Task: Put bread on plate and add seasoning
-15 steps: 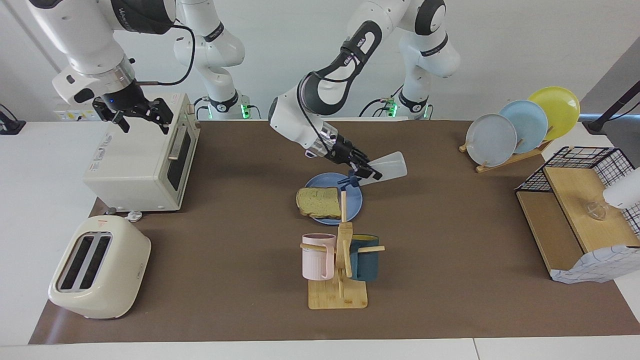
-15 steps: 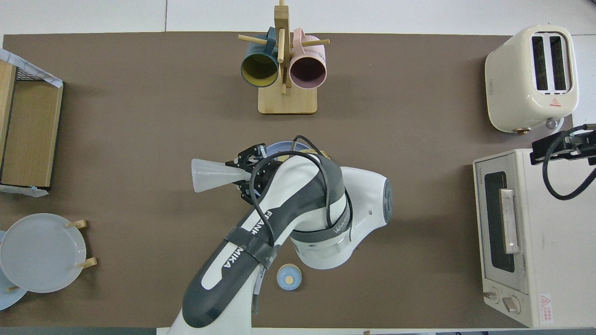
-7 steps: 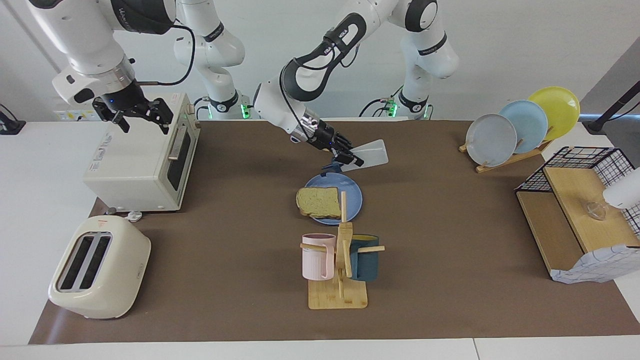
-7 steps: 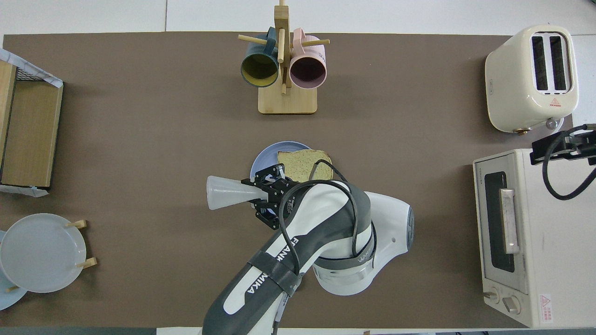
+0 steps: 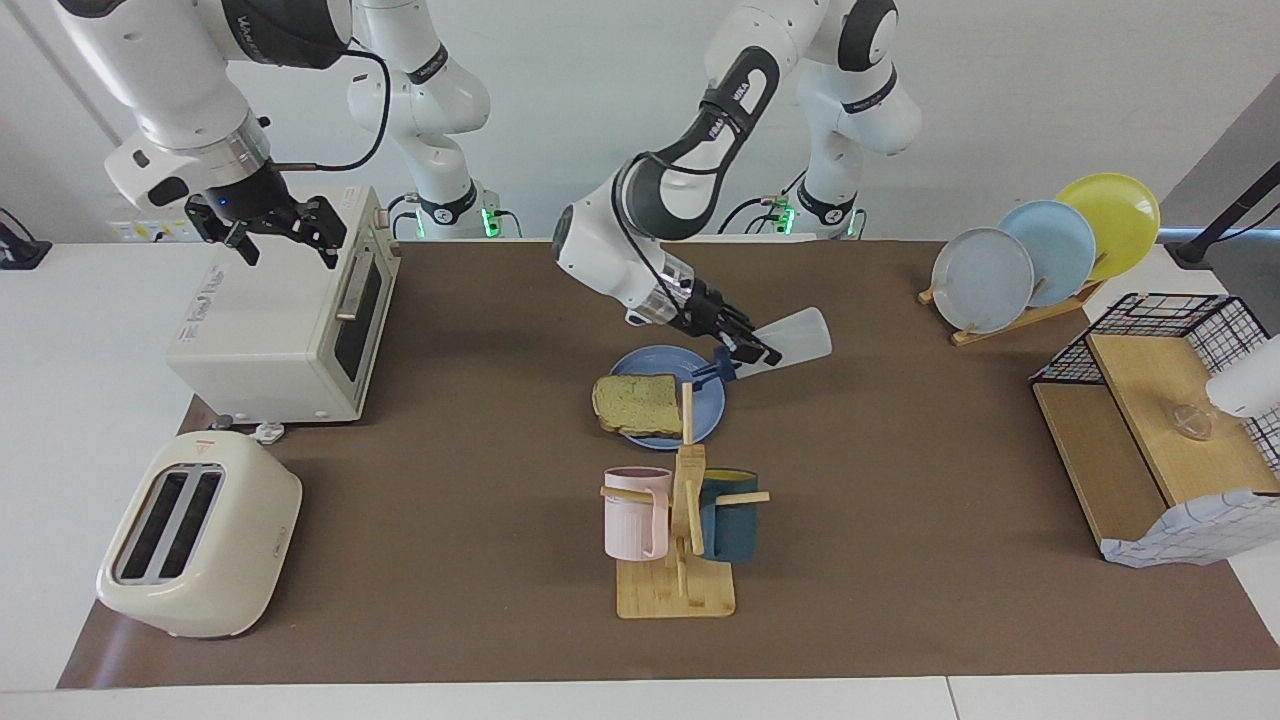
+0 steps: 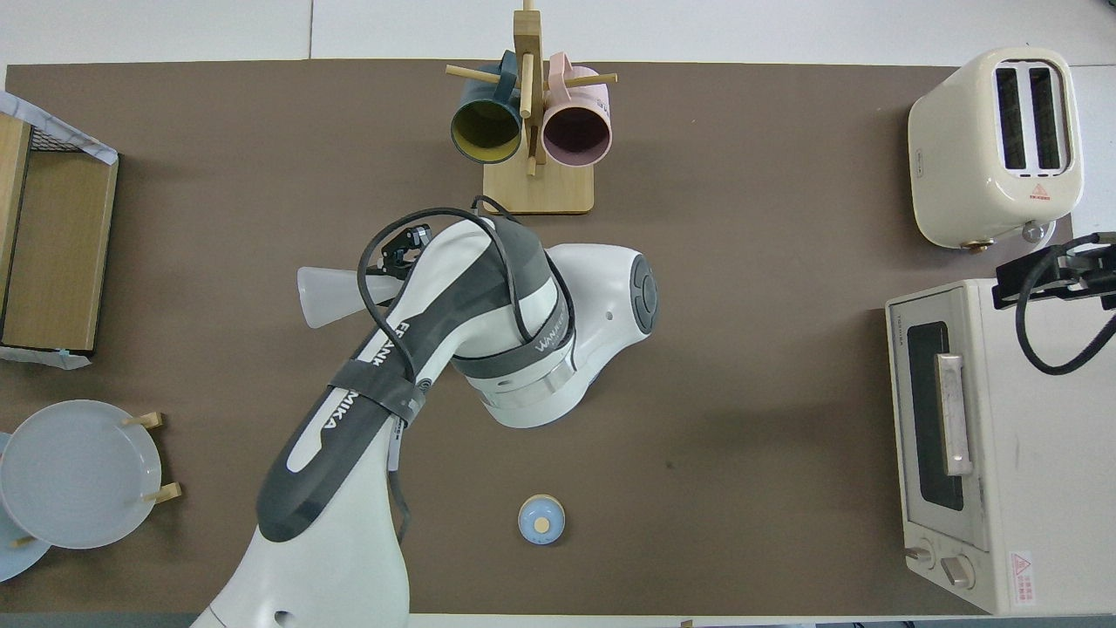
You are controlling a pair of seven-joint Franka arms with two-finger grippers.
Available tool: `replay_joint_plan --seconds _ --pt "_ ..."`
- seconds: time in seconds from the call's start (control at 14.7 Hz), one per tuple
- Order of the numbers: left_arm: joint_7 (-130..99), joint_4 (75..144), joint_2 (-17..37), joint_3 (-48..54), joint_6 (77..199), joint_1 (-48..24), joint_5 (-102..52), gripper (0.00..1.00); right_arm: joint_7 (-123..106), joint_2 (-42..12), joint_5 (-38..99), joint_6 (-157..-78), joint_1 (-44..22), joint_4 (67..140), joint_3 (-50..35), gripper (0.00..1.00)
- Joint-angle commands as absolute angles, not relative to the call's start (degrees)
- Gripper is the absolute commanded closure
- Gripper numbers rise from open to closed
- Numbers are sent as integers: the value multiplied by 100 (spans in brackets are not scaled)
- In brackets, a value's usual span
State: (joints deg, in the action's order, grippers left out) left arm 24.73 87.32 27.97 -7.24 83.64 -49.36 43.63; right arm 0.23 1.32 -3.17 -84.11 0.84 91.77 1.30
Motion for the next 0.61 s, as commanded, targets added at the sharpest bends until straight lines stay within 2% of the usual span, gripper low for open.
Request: replay_joint_plan --seconds 0.0,0.27,0.55 --pt "2443 8771 2786 -686 8464 -4922 4491 87 -53 114 -299 -8341 105 9141 132 0" --pt "2443 8780 2786 -668 8394 -5106 4395 87 -53 114 -299 -8341 105 9141 132 0" --pt "2435 8763 2777 -686 8148 -5737 3930 86 -53 114 -299 -8341 105 9141 132 0"
